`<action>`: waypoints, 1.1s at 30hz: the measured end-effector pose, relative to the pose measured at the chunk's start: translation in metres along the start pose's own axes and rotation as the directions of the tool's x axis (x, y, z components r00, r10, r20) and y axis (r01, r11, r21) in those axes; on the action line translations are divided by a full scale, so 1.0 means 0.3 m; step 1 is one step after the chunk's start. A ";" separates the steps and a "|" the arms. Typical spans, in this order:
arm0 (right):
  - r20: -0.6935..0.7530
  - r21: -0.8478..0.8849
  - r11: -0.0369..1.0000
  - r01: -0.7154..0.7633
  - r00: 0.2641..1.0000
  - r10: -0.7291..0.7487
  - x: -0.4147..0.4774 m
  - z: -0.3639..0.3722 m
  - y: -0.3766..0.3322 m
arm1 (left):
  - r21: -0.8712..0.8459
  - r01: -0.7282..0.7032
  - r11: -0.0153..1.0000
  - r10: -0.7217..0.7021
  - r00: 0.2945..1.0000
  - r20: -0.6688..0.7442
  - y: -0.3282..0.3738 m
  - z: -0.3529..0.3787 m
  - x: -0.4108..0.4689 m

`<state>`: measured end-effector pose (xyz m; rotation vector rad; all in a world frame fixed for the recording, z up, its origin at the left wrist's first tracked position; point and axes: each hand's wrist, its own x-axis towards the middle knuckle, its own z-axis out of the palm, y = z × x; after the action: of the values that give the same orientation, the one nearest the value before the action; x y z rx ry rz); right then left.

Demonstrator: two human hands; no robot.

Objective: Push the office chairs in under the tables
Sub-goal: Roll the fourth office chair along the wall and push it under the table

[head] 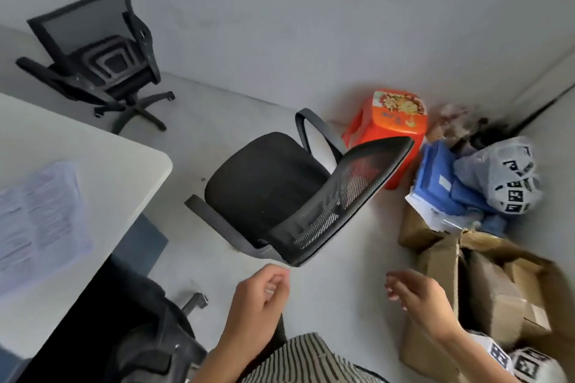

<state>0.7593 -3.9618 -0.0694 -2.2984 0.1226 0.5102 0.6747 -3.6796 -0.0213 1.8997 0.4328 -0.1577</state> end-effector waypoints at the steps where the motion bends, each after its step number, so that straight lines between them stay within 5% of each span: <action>1: -0.027 -0.011 1.000 0.015 1.000 -0.015 0.042 -0.030 -0.033 | 0.017 -0.022 1.000 0.022 1.000 0.002 0.030 0.013 0.061; 8: -0.192 -0.186 0.973 0.136 0.966 -0.172 0.340 -0.221 -0.196 | 0.254 -0.130 0.958 0.127 0.992 0.029 0.109 0.169 0.351; 14: -0.099 -0.431 0.756 0.493 0.806 -0.583 0.747 -0.293 -0.276 | 0.553 0.099 0.828 -0.009 0.987 -0.163 0.094 0.335 0.416; 19: 0.239 -0.534 0.538 0.653 0.726 -0.644 0.981 -0.254 -0.297 | 0.586 0.282 0.760 -0.052 0.924 -0.378 0.134 0.405 0.449; 33: 0.206 -0.481 0.411 0.774 0.556 -0.806 1.418 -0.146 -0.571 | 0.526 0.465 0.712 -0.081 0.799 -0.596 0.194 0.252 0.853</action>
<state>1.2040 -3.8442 -0.0960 -2.5232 -1.2118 -0.0708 0.9402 -3.7107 -0.0780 2.5669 1.1995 0.0397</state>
